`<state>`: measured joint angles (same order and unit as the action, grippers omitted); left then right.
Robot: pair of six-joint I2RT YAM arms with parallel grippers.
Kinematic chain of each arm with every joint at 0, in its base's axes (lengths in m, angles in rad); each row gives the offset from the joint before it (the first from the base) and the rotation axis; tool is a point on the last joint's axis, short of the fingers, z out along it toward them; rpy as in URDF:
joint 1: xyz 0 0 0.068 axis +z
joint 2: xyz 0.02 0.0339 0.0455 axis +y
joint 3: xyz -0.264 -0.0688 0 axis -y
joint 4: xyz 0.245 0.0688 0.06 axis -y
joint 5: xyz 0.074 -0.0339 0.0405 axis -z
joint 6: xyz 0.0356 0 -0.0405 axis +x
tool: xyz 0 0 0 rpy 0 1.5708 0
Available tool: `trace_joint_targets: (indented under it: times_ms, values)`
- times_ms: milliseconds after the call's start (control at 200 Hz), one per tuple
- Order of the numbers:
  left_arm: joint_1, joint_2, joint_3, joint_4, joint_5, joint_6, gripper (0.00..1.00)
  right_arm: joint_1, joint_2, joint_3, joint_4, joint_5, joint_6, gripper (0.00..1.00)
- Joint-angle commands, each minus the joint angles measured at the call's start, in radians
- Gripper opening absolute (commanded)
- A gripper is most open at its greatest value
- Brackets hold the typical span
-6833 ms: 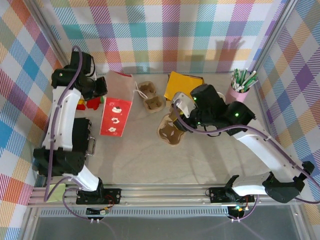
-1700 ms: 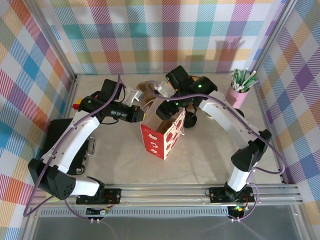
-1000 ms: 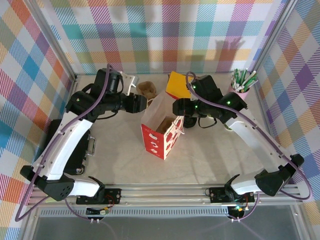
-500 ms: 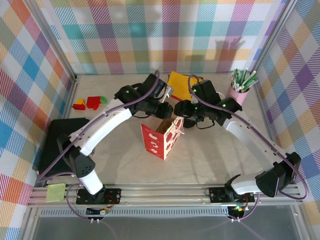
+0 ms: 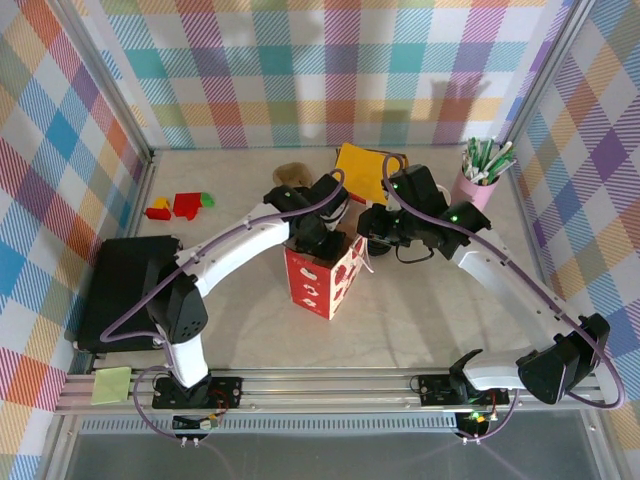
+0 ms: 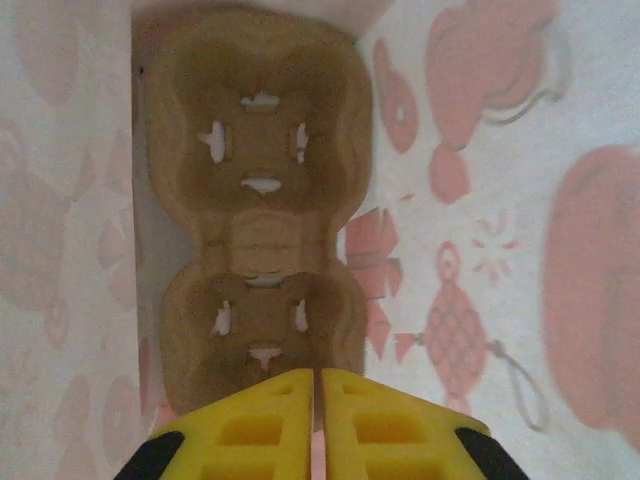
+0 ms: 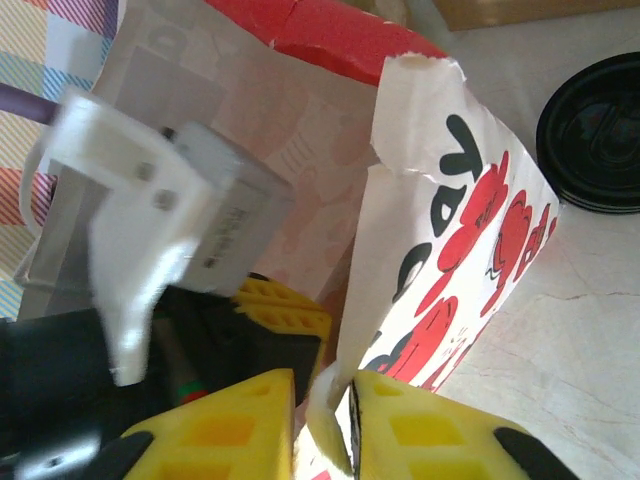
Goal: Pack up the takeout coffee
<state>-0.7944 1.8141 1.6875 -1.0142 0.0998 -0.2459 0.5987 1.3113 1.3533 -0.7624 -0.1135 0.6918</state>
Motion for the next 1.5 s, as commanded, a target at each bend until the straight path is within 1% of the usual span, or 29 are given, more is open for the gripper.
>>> trace_joint_targets:
  times_ms: [0,260,585,1105,1495]
  values:
    - [-0.006,0.030,-0.034,0.009,0.014,0.015,0.10,0.003,-0.029,-0.012,0.008,0.003,-0.013,0.20]
    - [-0.006,0.084,-0.091,0.024,0.033,0.036,0.07,0.003,-0.036,-0.019,0.012,0.000,-0.011,0.17]
    - [-0.006,0.159,-0.147,0.070,0.054,0.040,0.04,0.003,-0.044,-0.012,0.005,-0.003,-0.013,0.16]
    - [-0.005,0.256,-0.216,0.085,-0.005,0.039,0.03,0.003,-0.041,0.004,0.000,-0.026,-0.016,0.15]
    - [-0.006,0.333,-0.236,0.105,-0.020,0.043,0.01,0.003,-0.032,0.021,-0.004,-0.041,-0.024,0.15]
